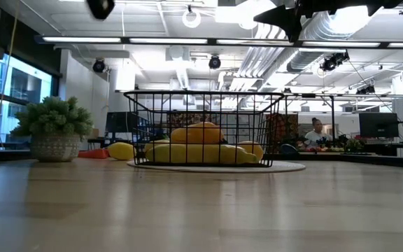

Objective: Build produce basket
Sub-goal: Put the yellow mango into the wire basket

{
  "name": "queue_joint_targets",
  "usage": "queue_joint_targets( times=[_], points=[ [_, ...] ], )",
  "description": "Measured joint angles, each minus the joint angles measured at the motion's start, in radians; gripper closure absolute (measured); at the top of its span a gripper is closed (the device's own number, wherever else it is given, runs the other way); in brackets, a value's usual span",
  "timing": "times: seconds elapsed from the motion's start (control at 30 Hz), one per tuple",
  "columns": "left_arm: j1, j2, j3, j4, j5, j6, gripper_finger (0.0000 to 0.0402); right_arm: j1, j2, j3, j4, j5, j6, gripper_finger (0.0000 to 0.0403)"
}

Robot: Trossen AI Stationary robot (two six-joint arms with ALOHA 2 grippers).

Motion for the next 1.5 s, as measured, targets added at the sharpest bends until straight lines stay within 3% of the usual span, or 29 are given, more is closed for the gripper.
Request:
queue_joint_targets(
  times=[0.1,0.23,0.4,0.8,1.3,1.5],
  points=[
    [0.035,0.007,0.004,0.199,-0.094,0.105,0.0183,0.0,0.0,0.0,0.008,0.0,0.0,0.0114],
    [0.088,0.023,0.006,0.343,-0.104,0.199,0.0183,0.0,0.0,0.0,0.021,-0.002,0.0,0.0114],
    [0.128,0.048,0.005,0.349,-0.103,0.261,0.0183,0.0,0.0,0.0,0.056,-0.008,-0.001,0.0114],
    [0.123,0.088,-0.064,0.438,-0.101,0.235,0.0183,0.0,0.0,0.0,0.074,-0.031,-0.008,0.0114],
    [0.139,0.09,-0.041,0.409,-0.118,0.156,0.0183,0.0,0.0,0.0,0.074,-0.031,-0.009,0.0114],
    [0.188,0.18,0.159,0.095,-0.113,0.193,0.0183,0.0,0.0,0.0,0.131,-0.031,-0.011,0.0114]
  ],
)
